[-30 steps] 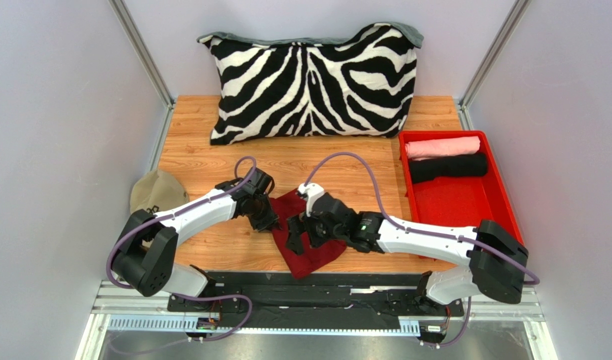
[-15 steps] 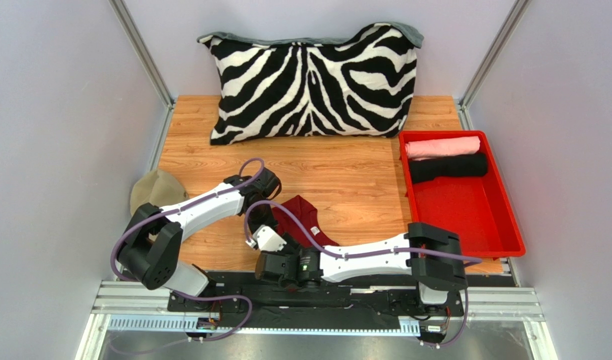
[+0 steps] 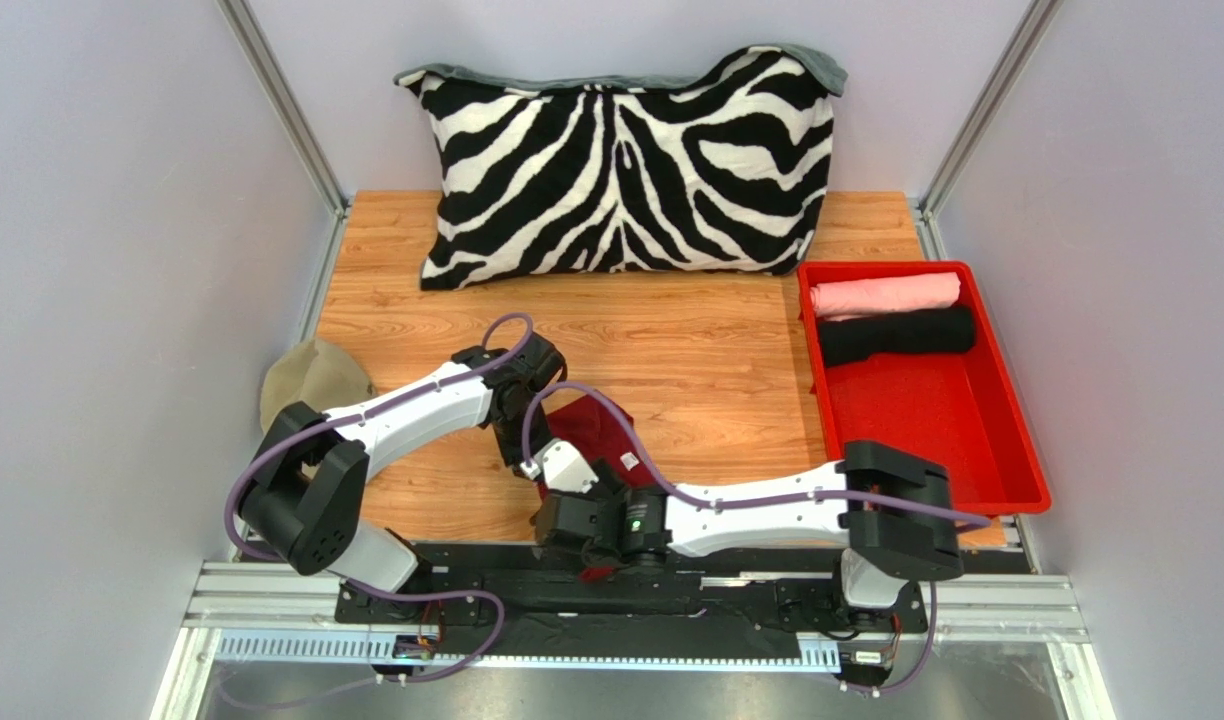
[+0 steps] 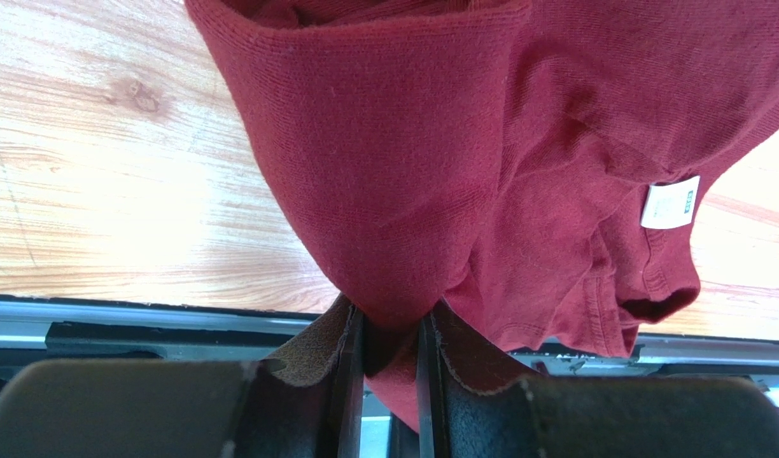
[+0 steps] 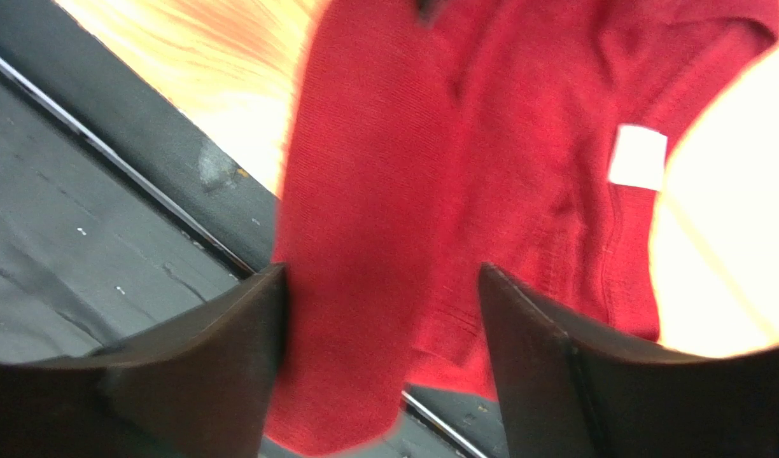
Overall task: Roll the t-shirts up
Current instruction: Roll the T-shirt to the center of the board.
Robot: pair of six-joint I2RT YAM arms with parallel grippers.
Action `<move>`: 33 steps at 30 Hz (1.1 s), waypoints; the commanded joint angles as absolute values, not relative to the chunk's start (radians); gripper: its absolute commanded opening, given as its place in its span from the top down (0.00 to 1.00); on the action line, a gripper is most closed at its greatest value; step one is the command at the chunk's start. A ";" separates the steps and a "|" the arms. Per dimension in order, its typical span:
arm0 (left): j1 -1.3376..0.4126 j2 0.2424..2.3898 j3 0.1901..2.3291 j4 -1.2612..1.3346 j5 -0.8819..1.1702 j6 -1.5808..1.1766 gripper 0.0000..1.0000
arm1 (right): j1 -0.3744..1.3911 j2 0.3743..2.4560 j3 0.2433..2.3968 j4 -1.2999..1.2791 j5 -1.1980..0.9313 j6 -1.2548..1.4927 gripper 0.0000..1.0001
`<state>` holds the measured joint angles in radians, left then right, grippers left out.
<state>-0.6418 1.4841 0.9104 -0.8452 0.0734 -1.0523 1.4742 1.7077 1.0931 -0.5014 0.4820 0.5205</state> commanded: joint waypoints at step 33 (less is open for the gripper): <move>-0.647 1.497 0.919 -0.801 0.100 -1.015 0.79 | 1.082 1.061 0.545 -0.346 0.256 0.779 0.09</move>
